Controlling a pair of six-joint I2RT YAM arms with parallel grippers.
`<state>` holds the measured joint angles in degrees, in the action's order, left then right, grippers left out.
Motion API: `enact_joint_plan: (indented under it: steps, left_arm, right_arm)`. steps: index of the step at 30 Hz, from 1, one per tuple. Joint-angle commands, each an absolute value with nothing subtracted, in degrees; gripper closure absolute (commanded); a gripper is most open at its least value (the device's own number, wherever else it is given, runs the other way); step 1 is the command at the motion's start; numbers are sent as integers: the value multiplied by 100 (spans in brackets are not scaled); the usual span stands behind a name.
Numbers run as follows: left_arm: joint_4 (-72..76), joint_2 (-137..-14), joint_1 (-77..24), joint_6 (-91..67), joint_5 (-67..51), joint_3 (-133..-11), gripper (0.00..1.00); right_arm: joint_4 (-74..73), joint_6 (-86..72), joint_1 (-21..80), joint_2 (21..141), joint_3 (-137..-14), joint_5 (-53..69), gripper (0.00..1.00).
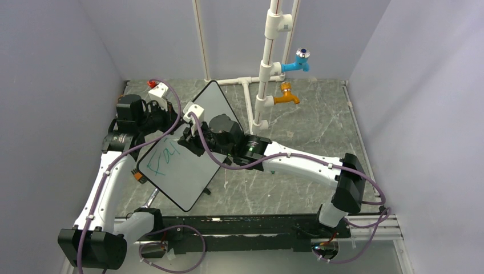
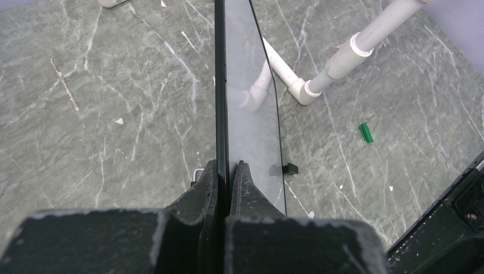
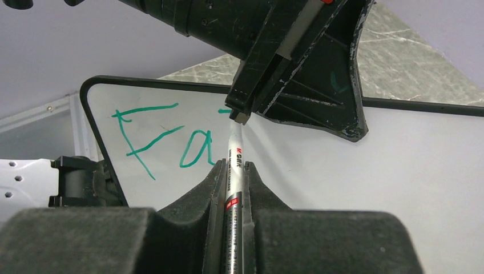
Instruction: Write a sentence on the whiteboard
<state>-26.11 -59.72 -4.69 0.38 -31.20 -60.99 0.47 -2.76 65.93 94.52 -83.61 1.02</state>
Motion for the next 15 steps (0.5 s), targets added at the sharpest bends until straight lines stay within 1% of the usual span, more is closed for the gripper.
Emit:
enact_joint_plan:
  steps: [1,5,15]
  left_arm:
    - [-3028,-6044,-545,812,-2659,-5805,100]
    - [-3030,-6038,-545,812,-2650,-5807,100]
    - [-3031,-6004,-544,808,-2646,-5800,100]
  right_arm:
    - [211,-264,6505,9459,-8364,-169,100]
    - [194,-264,6504,9415,-8355,-137,100]
    - [196,-344,6505,8752,-7944,-216,100]
